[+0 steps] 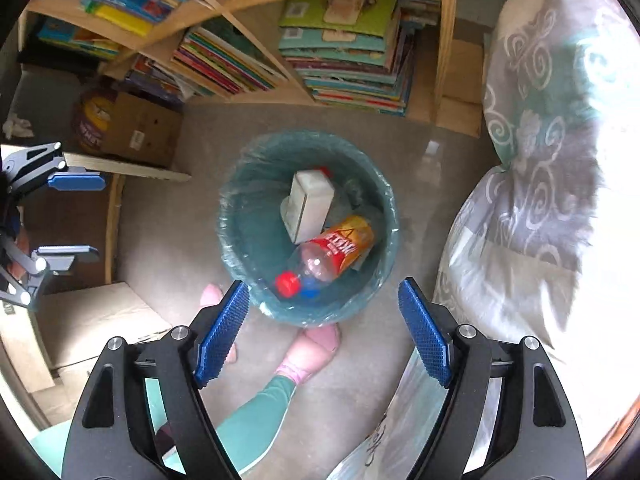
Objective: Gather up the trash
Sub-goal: 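Return both tools from the bin to the table, then grasp the green tin with the right tool while the left tool grasps the black object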
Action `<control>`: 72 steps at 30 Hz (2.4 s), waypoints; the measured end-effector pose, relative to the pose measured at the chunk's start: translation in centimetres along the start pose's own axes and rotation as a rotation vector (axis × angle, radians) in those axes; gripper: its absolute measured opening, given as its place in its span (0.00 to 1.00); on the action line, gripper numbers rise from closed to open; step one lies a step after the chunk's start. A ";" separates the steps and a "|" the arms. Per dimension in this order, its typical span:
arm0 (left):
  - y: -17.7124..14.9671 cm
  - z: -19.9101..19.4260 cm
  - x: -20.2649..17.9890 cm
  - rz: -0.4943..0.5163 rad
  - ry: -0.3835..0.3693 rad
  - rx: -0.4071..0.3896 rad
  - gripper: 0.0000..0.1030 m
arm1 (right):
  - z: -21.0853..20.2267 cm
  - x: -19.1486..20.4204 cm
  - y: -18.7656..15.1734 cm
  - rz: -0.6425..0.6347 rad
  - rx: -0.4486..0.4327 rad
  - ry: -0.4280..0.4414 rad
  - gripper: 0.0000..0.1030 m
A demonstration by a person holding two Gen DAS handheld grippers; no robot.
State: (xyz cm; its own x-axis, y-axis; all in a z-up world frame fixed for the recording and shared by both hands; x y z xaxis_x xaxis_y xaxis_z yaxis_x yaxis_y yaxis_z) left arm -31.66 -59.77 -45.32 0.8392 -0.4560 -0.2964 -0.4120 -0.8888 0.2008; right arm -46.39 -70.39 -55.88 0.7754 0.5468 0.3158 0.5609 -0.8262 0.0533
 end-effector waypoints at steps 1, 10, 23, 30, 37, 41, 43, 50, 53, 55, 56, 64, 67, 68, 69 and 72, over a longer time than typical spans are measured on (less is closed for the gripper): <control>-0.3 -1.2 -0.1 -0.019 -0.007 -0.012 0.55 | -0.5 0.4 -0.1 -0.002 0.000 -0.003 0.75; -6.4 -16.1 -2.1 -0.201 0.040 -0.141 0.55 | -7.5 9.2 0.2 -0.169 0.006 0.043 0.75; -25.5 -40.1 -1.5 -0.604 0.307 -0.332 0.57 | -22.2 37.0 5.3 -0.830 -0.047 0.268 0.75; -37.4 -48.7 2.3 -0.794 0.512 -0.412 0.62 | -26.1 52.5 9.8 -1.069 -0.120 0.326 0.75; -46.5 -53.9 8.9 -0.900 0.630 -0.457 0.68 | -25.9 67.0 11.4 -1.230 -0.123 0.391 0.77; -50.0 -55.1 11.8 -0.919 0.658 -0.448 0.68 | -24.3 73.2 11.6 -1.304 -0.101 0.416 0.77; -51.4 -55.4 13.1 -0.922 0.671 -0.438 0.68 | -22.9 75.5 11.6 -1.344 -0.086 0.411 0.77; -54.2 -55.8 19.3 -0.948 0.645 -0.441 0.66 | -18.8 82.7 13.6 -1.474 -0.047 0.403 0.77; -54.4 -55.1 22.2 -0.920 0.625 -0.425 0.60 | -16.9 85.6 14.5 -1.522 -0.053 0.393 0.77; -54.6 -54.3 24.1 -0.910 0.596 -0.416 0.56 | -15.2 87.3 15.3 -1.529 -0.046 0.392 0.77; -54.7 -53.8 24.9 -0.911 0.582 -0.407 0.52 | -14.0 88.2 15.8 -1.527 -0.033 0.394 0.77; -55.5 -50.0 28.7 -0.891 0.543 -0.321 0.23 | -8.5 92.4 16.5 -1.563 -0.014 0.375 0.77; -56.2 -49.6 28.7 -0.909 0.502 -0.338 0.12 | -7.2 93.1 16.1 -1.588 -0.013 0.345 0.77; -56.2 -49.7 28.6 -0.905 0.502 -0.343 0.12 | -6.8 93.2 15.9 -1.597 -0.012 0.333 0.77; -56.3 -49.6 28.4 -0.901 0.504 -0.345 0.12 | -6.6 93.3 15.8 -1.607 -0.019 0.333 0.77; -56.4 -49.6 28.1 -0.892 0.520 -0.342 0.12 | -5.7 93.3 15.3 -1.651 -0.029 0.301 0.76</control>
State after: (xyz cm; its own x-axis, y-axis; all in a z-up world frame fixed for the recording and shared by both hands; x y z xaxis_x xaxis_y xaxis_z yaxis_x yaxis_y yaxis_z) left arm 32.76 -20.20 -18.62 0.8680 0.4942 -0.0490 0.4733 -0.7933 0.3829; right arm 32.85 -32.79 -20.24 -0.6801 0.7303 0.0648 0.6533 0.5636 0.5056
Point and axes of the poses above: each gripper's, at about its wrist camera, not at the fingertips, and z roughly the way its jaws point, x to its left, y to its top, the point moved 4 cm from there along z, roughly the way its jaws point, and after that the axes turned 4 degrees about -z, right-handed, at the moved point
